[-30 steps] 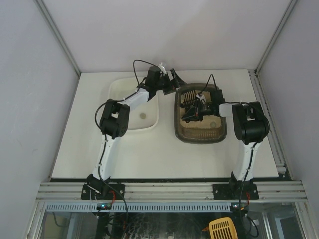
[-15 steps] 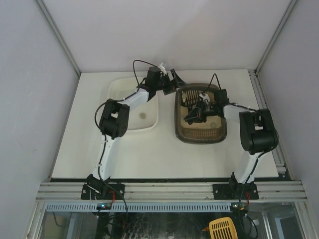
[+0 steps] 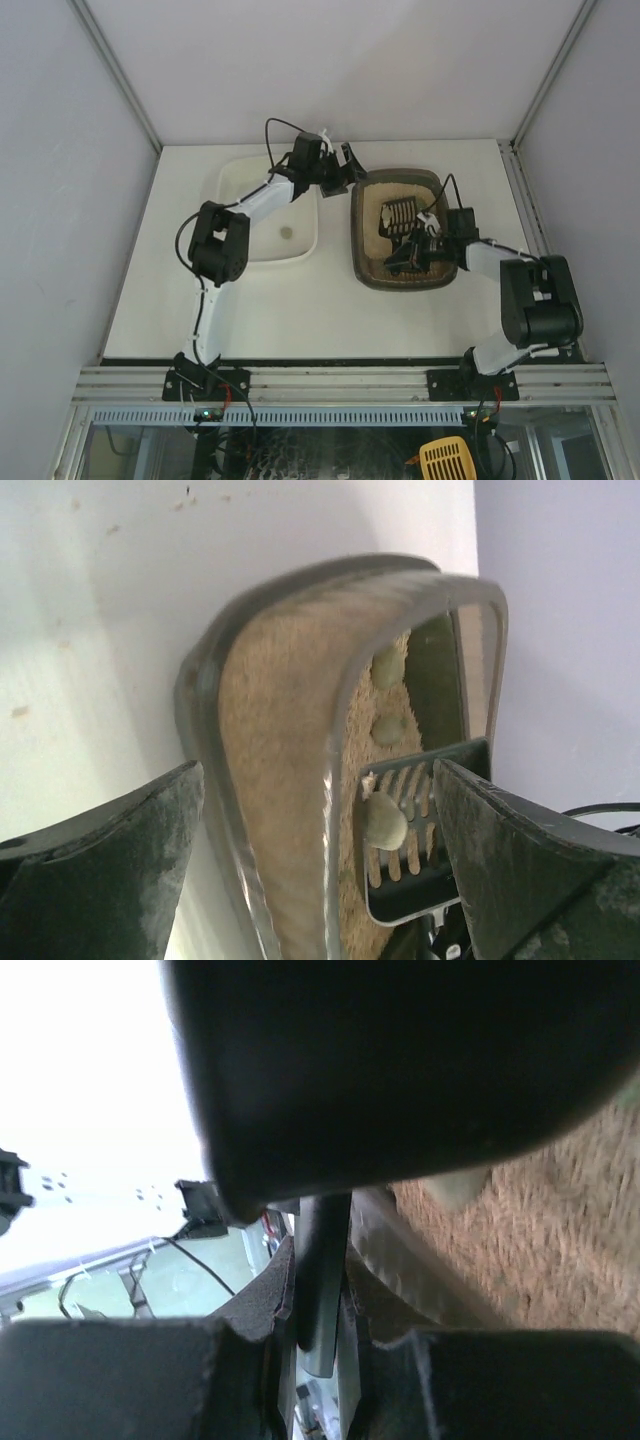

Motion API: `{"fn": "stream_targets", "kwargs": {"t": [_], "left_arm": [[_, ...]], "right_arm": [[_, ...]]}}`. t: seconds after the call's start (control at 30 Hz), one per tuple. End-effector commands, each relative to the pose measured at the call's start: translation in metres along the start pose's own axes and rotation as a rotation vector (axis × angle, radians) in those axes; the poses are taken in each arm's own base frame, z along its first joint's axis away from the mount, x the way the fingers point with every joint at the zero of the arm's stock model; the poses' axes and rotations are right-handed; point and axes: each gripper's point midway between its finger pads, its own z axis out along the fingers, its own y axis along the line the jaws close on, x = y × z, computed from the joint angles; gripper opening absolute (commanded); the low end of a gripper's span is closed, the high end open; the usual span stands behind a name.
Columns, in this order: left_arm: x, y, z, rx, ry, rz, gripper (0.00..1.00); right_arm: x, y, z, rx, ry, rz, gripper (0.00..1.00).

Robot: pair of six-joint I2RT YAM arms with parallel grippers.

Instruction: Clean the litter box

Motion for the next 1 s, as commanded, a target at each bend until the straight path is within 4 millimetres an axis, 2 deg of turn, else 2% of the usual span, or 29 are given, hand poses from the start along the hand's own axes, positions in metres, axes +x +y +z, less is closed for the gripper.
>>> {"fn": "stream_targets", "kwargs": {"t": [0.0,0.1,0.17,0.23,0.3,0.37,0.43,0.5,0.6,0.63,0.73,0.8,0.9,0.97], "left_arm": [[-0.021,-0.049,-0.068,-0.06,-0.074,0.224,1.0],[-0.036,-0.053,-0.105,-0.158,-0.119,0.354,1.0],[-0.037,-0.053,-0.123,-0.198,-0.121,0.4,1.0],[-0.047,-0.039,-0.146,-0.248,-0.143,0.409,1.0],[-0.046,-0.03,-0.164,-0.284,-0.149,0.421,1.0],[-0.045,-0.023,-0.181,-0.31,-0.162,0.438,1.0],[-0.043,-0.015,-0.198,-0.344,-0.169,0.451,1.0],[-0.038,-0.007,-0.214,-0.376,-0.167,0.465,1.0],[-0.025,0.007,-0.235,-0.415,-0.145,0.484,1.0],[-0.022,0.012,-0.243,-0.431,-0.137,0.492,1.0],[-0.011,0.026,-0.262,-0.501,-0.1,0.538,1.0],[-0.005,0.038,-0.275,-0.568,-0.059,0.562,1.0],[0.008,0.055,-0.29,-0.646,0.016,0.581,1.0],[0.015,0.064,-0.299,-0.679,0.039,0.58,1.0]], "right_arm": [[0.002,0.036,-0.023,-0.19,-0.141,-0.178,0.0],[0.006,0.058,-0.041,-0.323,-0.259,-0.225,0.0],[0.011,0.062,-0.041,-0.332,-0.237,-0.249,0.0],[0.013,0.069,-0.05,-0.383,-0.25,-0.271,0.0],[0.008,0.073,-0.061,-0.428,-0.291,-0.247,0.0],[0.005,0.067,-0.053,-0.417,-0.261,-0.192,0.0],[0.015,0.066,-0.039,-0.42,-0.185,-0.188,0.0],[0.014,0.065,-0.043,-0.445,-0.193,-0.162,0.0],[-0.004,0.058,-0.055,-0.479,-0.257,-0.079,0.0],[-0.005,0.056,-0.052,-0.482,-0.246,-0.057,0.0],[0.019,0.064,-0.023,-0.491,-0.098,-0.066,0.0],[0.023,0.07,-0.019,-0.502,-0.064,-0.068,0.0],[-0.004,0.064,-0.039,-0.508,-0.171,-0.014,0.0],[-0.009,0.058,-0.04,-0.505,-0.189,0.014,0.0]]}}
